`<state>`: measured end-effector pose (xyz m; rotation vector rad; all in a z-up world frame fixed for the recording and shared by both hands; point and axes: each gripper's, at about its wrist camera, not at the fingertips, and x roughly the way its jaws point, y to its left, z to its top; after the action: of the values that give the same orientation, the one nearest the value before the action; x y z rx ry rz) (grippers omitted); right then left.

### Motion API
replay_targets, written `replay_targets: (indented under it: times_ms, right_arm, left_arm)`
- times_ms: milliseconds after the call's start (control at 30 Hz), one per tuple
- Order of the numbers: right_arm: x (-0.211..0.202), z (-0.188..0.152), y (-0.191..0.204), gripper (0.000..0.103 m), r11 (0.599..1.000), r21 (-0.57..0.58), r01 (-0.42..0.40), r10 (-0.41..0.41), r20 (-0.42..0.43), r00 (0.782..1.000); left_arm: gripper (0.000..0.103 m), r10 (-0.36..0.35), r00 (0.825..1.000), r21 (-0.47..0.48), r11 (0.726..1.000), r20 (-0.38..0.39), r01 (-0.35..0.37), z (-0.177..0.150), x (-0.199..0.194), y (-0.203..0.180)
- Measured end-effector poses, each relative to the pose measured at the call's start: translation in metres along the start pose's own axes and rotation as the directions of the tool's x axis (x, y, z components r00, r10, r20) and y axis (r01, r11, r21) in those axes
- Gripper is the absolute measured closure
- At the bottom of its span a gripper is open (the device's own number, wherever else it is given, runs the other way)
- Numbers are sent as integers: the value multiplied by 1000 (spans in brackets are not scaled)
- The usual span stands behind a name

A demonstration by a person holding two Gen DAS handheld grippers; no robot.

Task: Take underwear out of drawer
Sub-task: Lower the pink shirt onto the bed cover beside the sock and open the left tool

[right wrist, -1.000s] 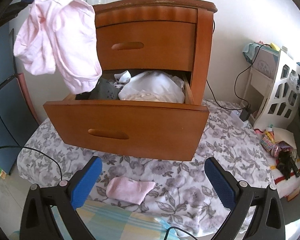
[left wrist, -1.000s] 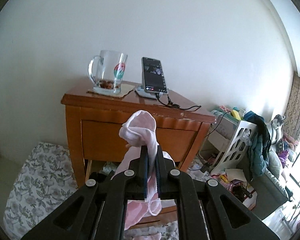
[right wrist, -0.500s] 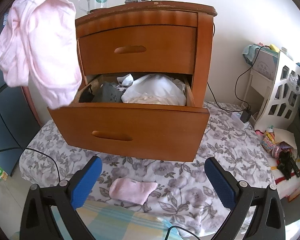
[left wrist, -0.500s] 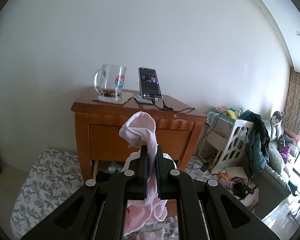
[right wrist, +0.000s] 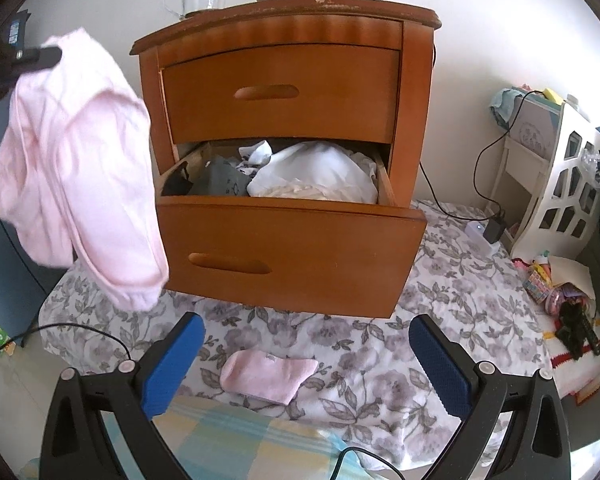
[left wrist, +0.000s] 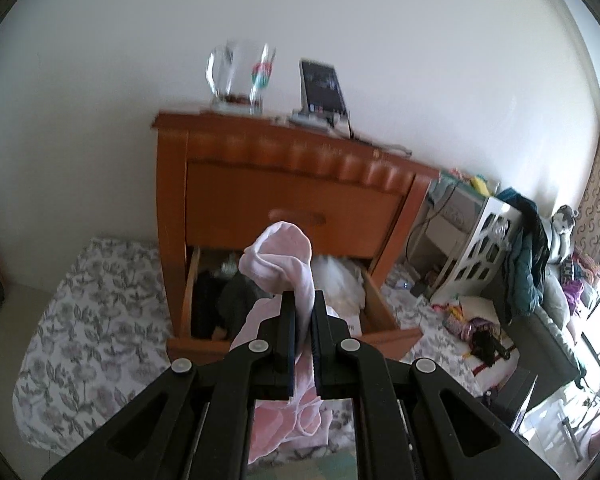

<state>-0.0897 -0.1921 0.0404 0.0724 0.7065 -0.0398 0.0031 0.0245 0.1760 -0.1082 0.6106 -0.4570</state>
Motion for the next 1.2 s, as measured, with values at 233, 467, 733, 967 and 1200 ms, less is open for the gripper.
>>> replay_targets:
  times_ms: [233,467,733,967,1200]
  right_arm:
    - [6,-2,-2,0,1000,6,0,0,-19,1000]
    - [13,-6,-5,0,1000,11,3,-3,-43,999]
    - [28,-11,-7,0,1000,10,6,-5,-81,997]
    - [38,-16,-8,0,1000,9,2,-1,-109,994]
    - [47,-20,-11,0,1000,14,4,-2,-129,992]
  left_arm:
    - [96,-1,994,-15,1000,-109,-1,-24,32,0]
    - [96,-14,974,-31,1000,-228,7,-54,74,-5]
    - [96,11,931,-26,999,-364,-22,-96,123,-5]
    - [96,28,888,-68,996,-459,-66,-130,161,12]
    - [96,37,843,-88,991,-537,-100,-152,189,20]
